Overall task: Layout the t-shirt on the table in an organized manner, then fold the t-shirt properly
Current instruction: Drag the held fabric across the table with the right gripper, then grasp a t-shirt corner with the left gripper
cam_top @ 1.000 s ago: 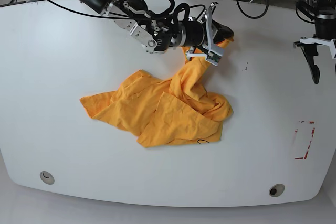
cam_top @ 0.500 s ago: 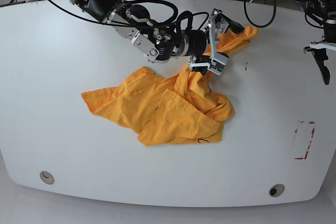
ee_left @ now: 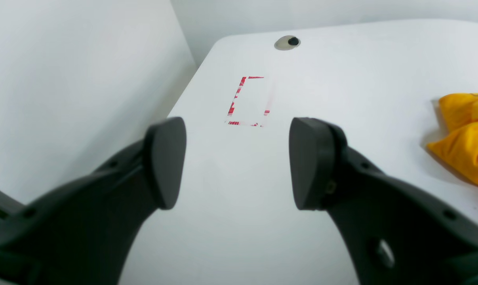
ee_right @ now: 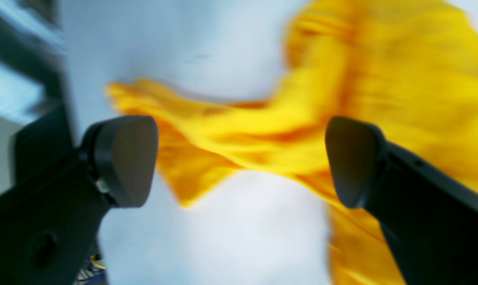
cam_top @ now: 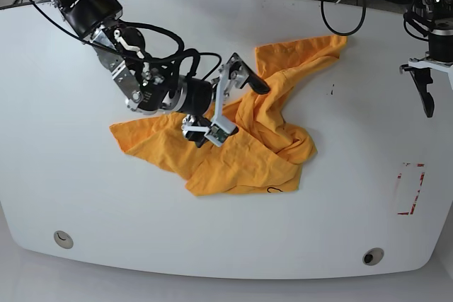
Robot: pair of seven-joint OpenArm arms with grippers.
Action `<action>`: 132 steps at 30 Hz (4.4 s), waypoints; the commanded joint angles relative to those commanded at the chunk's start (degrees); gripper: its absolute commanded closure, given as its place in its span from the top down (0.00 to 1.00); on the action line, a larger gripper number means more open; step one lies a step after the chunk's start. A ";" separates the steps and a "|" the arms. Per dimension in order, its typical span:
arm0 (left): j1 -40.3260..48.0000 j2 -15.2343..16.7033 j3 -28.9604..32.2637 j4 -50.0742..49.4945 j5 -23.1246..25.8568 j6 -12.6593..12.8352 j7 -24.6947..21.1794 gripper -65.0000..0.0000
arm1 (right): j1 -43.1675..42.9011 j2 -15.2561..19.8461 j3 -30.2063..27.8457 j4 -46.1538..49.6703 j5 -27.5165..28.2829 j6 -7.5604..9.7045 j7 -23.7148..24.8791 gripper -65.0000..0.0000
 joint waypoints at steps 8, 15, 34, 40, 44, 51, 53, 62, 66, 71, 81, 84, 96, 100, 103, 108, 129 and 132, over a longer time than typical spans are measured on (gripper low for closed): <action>0.18 0.00 5.01 0.00 0.09 0.00 0.70 0.59 | -1.32 0.62 16.09 -8.09 0.09 0.09 1.32 1.00; 0.09 0.18 8.18 0.00 -0.18 0.00 5.54 0.59 | -4.48 -0.62 32.53 -15.56 0.44 1.58 1.49 1.00; 0.26 1.85 9.32 -0.35 -5.54 0.00 8.62 0.59 | -6.86 -3.52 52.66 -34.29 0.44 14.59 -1.67 1.00; 0.26 1.67 9.32 -0.35 -5.54 0.00 8.62 0.59 | -6.77 -5.19 53.19 -38.59 0.44 16.79 -1.67 1.00; 0.26 1.67 9.32 -0.35 -5.54 0.00 8.70 0.59 | -6.51 -6.07 53.19 -38.86 0.44 16.79 -1.67 1.00; 0.26 1.85 9.32 -0.35 -5.63 0.00 11.08 0.59 | -4.84 -8.53 52.92 -39.03 0.26 16.70 -1.67 1.00; 0.26 1.85 9.32 -0.35 -5.63 0.00 11.87 0.59 | -4.48 -9.23 52.92 -39.03 0.18 16.70 -1.67 0.97; 0.26 1.85 9.32 -0.35 -5.63 -0.88 11.96 0.59 | -3.52 -9.58 53.10 -39.03 0.18 16.44 -1.41 0.67; 0.26 1.93 9.14 -0.35 -5.63 -5.10 11.96 0.59 | -3.25 -9.58 53.27 -39.03 0.18 16.44 -1.32 0.43; 0.26 2.02 9.14 -0.35 -5.63 -8.18 12.04 0.59 | -3.25 -9.49 53.27 -39.03 0.18 16.35 -1.32 0.05; 0.26 2.02 9.23 -0.35 -5.80 -9.05 18.37 0.59 | -3.69 -9.49 53.10 -38.77 0.18 16.35 -1.58 0.00; 0.26 1.85 8.97 -0.35 -8.18 -12.40 21.27 0.59 | -4.92 -9.41 53.19 -38.24 0.44 16.35 -1.58 0.00; 0.09 1.41 3.25 -0.35 -16.97 -15.78 39.91 0.59 | -11.43 -9.49 53.36 -26.37 0.44 15.30 -3.87 0.00; -0.09 -0.44 3.25 -0.53 -17.23 -15.78 44.13 0.60 | -13.71 -9.49 53.36 -22.95 0.44 14.24 -4.13 0.00; -0.09 -1.41 5.10 -1.49 -17.14 -15.78 45.98 0.60 | -14.86 -9.58 53.27 -21.27 0.44 14.24 -4.13 0.00; 0.18 -2.55 7.38 -3.25 -17.05 -15.78 46.15 0.60 | -15.65 -9.58 53.27 -20.48 0.44 14.24 -4.13 0.00; 0.00 -4.04 16.35 -11.25 -17.14 -15.78 45.98 0.60 | -15.82 -9.58 53.27 -20.40 0.44 14.68 -4.13 0.00; 0.00 -4.04 16.35 -11.96 -17.14 -15.78 45.98 0.60 | -15.82 -9.58 53.27 -20.40 0.44 14.68 -4.13 0.00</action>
